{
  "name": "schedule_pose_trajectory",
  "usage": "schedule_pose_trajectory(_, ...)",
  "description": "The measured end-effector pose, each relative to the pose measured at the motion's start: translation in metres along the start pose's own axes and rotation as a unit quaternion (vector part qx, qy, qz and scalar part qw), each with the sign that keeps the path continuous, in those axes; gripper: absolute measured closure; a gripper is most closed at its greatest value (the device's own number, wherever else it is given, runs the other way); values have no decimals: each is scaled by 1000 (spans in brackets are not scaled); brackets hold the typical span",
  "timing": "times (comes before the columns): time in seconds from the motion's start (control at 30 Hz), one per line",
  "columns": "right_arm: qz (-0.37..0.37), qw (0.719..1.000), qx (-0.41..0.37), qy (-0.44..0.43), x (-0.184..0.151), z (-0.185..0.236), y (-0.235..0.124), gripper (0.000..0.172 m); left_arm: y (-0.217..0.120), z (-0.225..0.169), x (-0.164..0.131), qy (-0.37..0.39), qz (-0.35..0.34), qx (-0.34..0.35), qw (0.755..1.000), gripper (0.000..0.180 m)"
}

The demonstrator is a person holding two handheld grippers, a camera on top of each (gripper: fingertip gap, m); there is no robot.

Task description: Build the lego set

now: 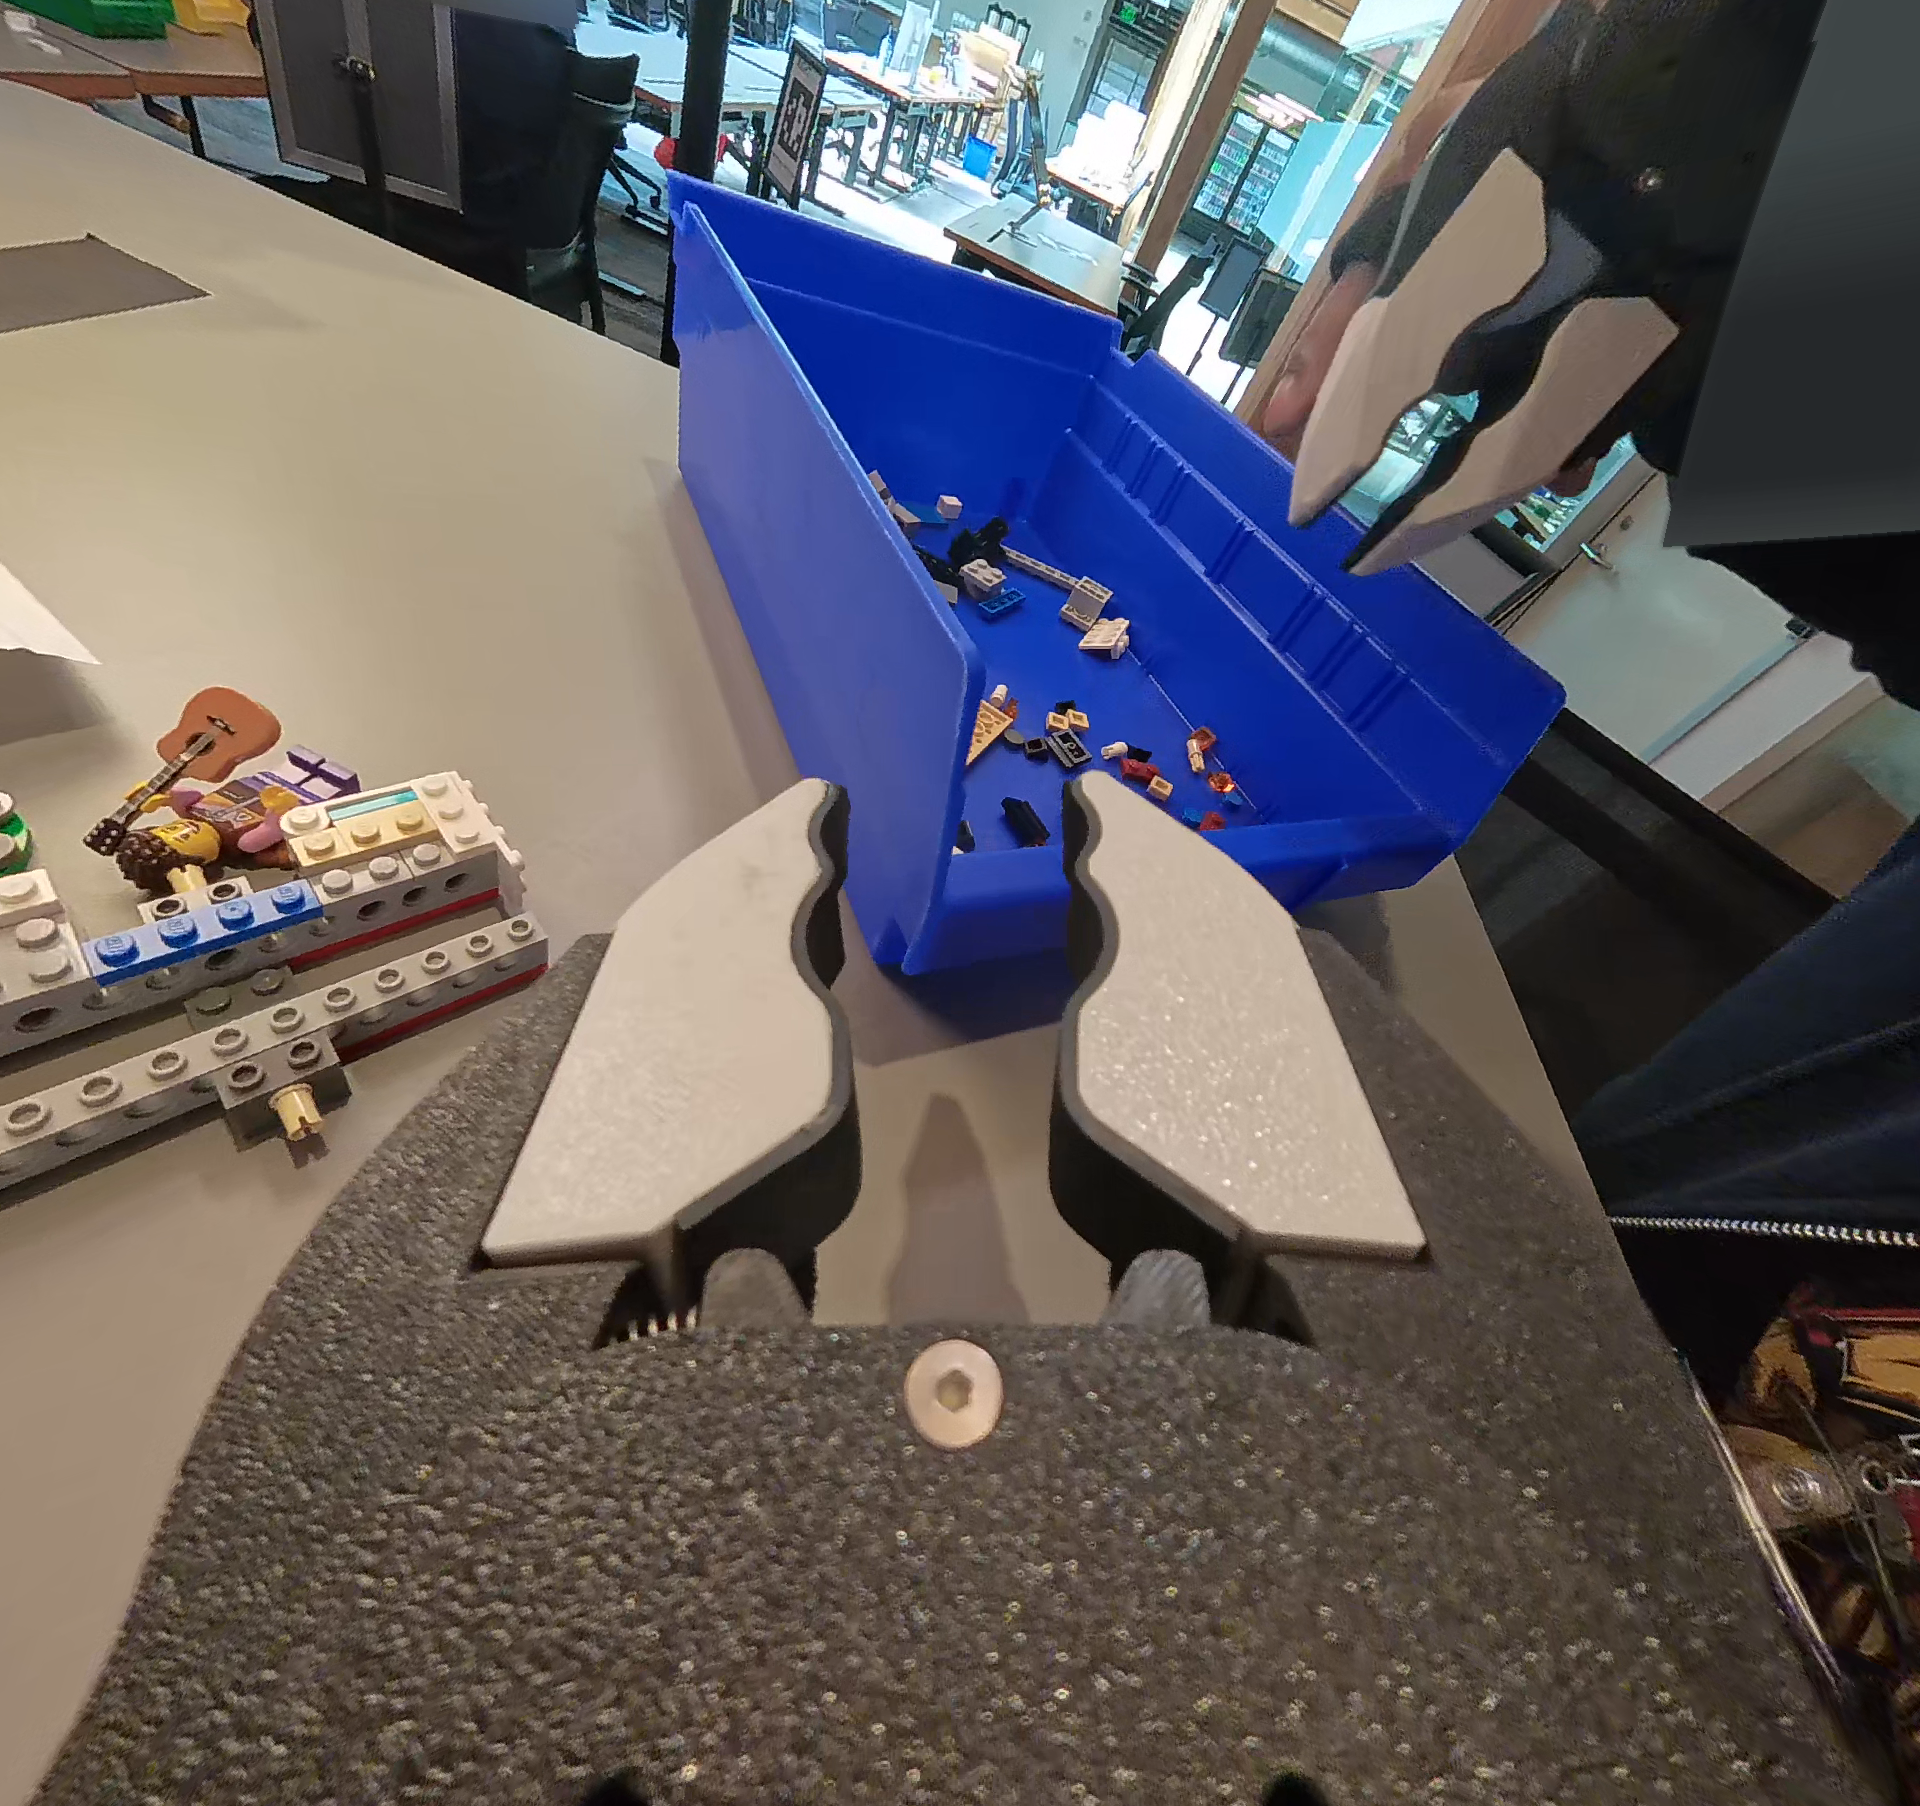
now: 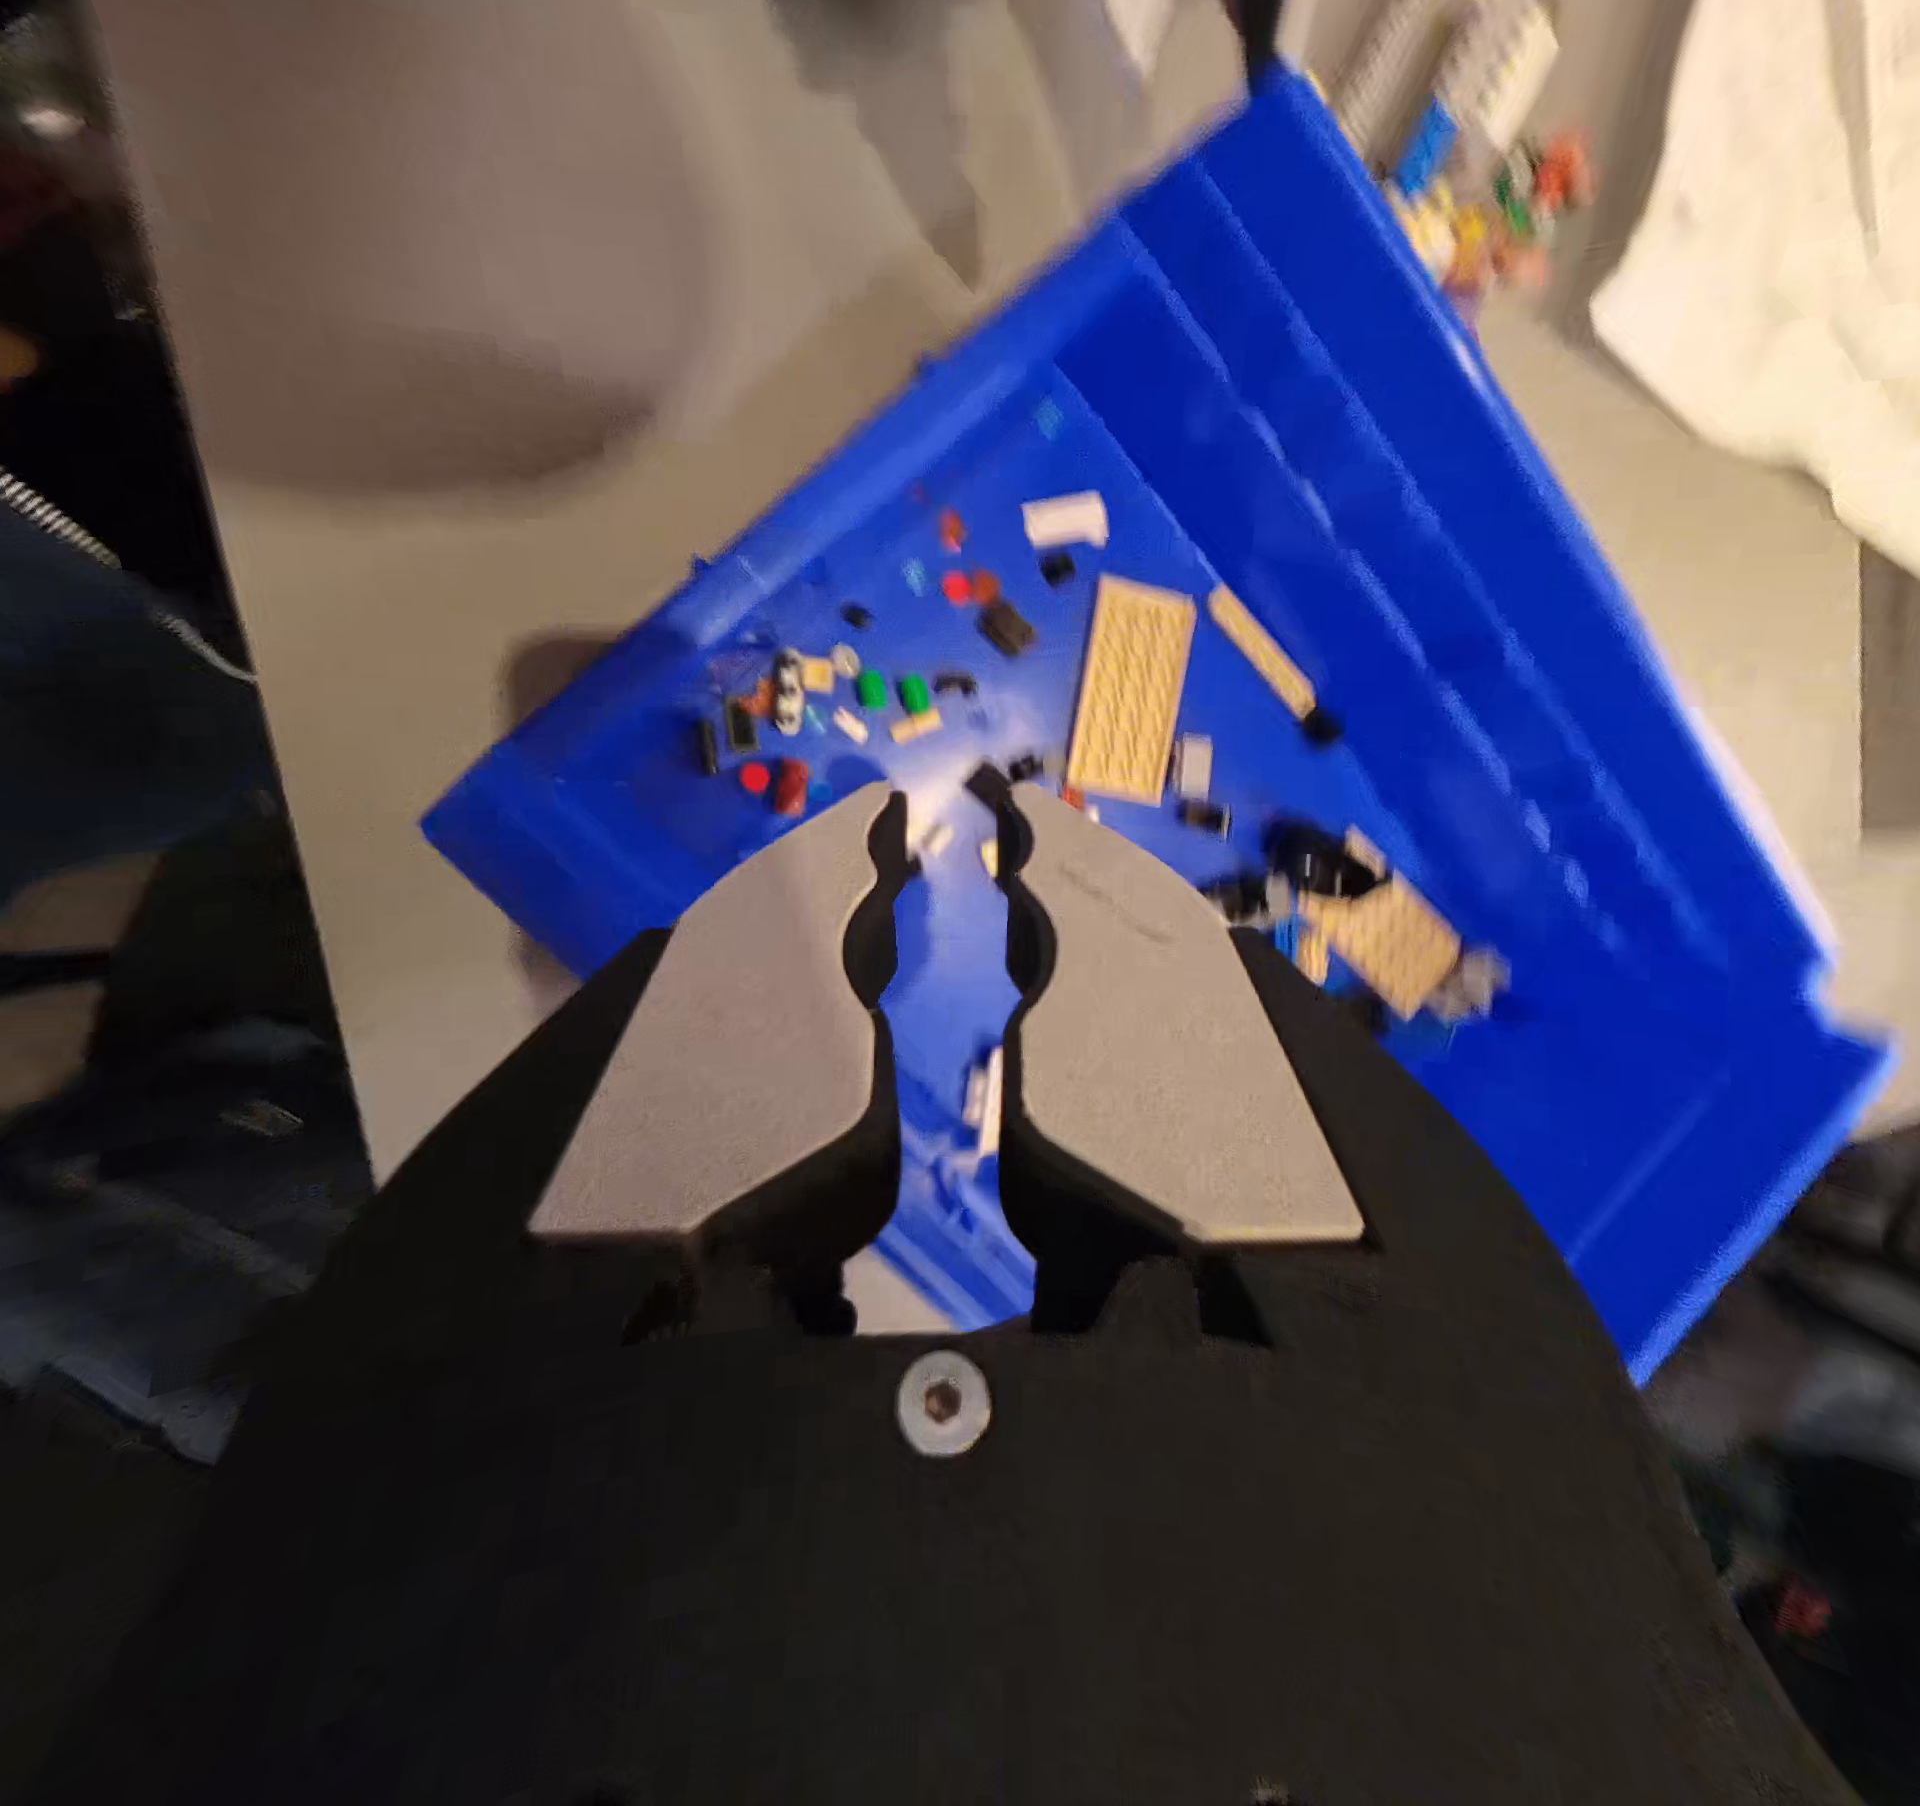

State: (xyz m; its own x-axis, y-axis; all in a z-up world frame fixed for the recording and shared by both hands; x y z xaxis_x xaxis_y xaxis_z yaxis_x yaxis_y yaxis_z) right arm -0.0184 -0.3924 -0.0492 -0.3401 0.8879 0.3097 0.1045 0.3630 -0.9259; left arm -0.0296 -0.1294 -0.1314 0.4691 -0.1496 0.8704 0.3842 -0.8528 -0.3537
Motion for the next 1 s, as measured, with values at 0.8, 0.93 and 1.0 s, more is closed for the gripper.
schedule_pose_trajectory(0.8, 83, 977, 108, -166, 19, 3, 105, 118, -7, 7, 0, -32, -28, -8, 999, 141)
schedule_pose_trajectory(0.93, 94, 981, 71, -153, 13, -8, 104, 122, -7, 7, 0, -32, -29, -9, 999, 141)
schedule_pose_trajectory(1.0, 105, 983, 50, -140, 6, -16, 103, 124, -7, 7, 0, -33, -29, -10, 999, 141)
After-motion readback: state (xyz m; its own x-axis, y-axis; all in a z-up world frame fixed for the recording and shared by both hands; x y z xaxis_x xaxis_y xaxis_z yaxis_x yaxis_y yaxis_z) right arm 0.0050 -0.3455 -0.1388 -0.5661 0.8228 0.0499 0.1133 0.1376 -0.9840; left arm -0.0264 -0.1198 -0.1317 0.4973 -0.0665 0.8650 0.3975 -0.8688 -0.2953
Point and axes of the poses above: each gripper's, where its closed fingertips meet, y out along the fingers, x out of its top, z = x × y across the jaws, the point moved 9 cm from there along -y, back along the fingers, and after that the axes turned 10 degrees about z, right-handed, at the moved point
